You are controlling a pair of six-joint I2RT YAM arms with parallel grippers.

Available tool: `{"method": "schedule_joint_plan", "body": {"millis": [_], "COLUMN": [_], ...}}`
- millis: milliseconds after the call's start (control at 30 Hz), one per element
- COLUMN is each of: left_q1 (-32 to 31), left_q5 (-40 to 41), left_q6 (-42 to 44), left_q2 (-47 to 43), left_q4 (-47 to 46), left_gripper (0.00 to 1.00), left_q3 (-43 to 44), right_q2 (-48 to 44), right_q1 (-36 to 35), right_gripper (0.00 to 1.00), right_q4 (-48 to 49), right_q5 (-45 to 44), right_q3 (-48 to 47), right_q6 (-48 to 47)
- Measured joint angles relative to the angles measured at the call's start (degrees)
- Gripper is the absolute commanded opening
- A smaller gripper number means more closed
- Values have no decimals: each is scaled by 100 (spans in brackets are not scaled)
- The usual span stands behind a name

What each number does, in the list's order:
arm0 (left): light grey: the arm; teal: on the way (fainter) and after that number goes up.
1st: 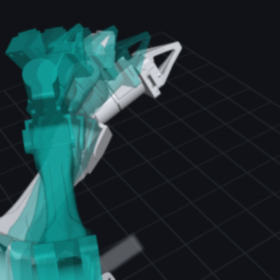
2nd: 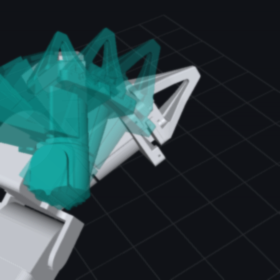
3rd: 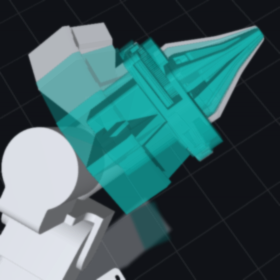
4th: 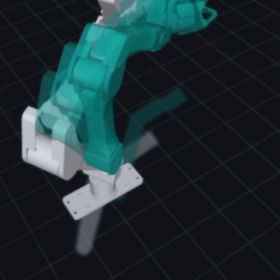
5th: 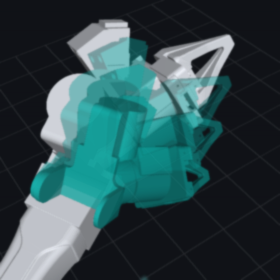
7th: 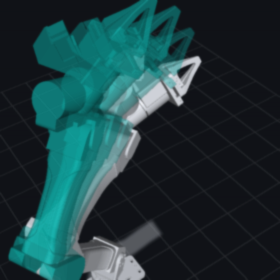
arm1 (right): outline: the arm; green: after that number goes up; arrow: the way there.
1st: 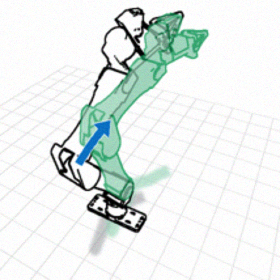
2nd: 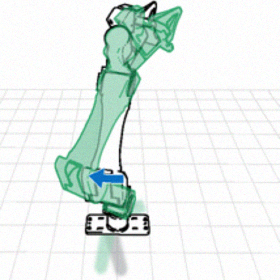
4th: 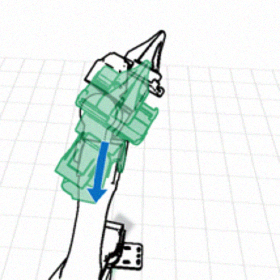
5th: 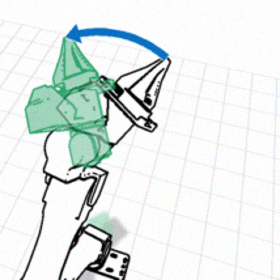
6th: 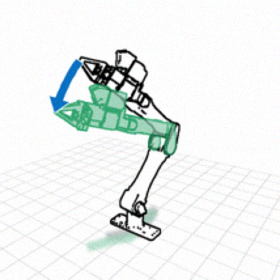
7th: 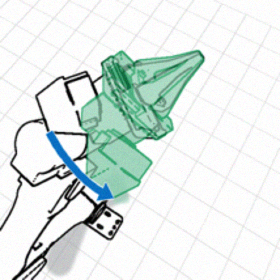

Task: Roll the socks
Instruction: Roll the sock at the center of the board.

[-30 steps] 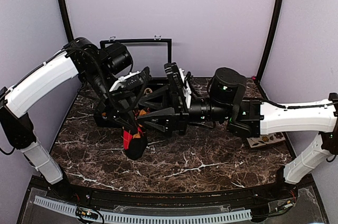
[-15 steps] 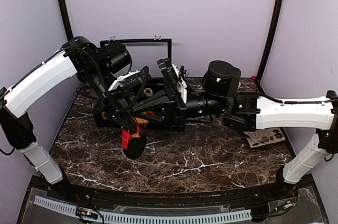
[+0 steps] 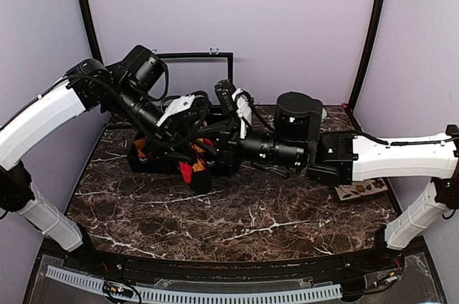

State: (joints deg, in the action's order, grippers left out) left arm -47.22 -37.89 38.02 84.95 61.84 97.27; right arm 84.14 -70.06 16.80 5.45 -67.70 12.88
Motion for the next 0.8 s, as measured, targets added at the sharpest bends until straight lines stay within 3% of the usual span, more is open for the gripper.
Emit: {"method": "schedule_joint_plan", "body": {"millis": [67,167,367,600,800], "left_q1": [-35,-90,-111,-280,-411], "left_q5": [313,673,1095,1727,2417], "left_q6": [-66,-129,-74,35,28], "left_q2": [-133,-160,-345,-767,-769], "left_q4": [-306,-542,-1064,-1526,-1694], "left_gripper": [53,56,56,56,44], "left_q3": [-293,-452,-734,-1128,-1128], "right_q2": [72,142,153,483,907], "right_q1": [-125,-293,-385,-396,-382], "right_gripper": [0,0,0,0,0], "right_q4": [-2,232,918,1604,2118], "right_q5": [-562,-1287,-2131,-2365,-2369], "right_q3": [2,79,260,313,140], "right_q6": [94,221,485,986,1412]}}
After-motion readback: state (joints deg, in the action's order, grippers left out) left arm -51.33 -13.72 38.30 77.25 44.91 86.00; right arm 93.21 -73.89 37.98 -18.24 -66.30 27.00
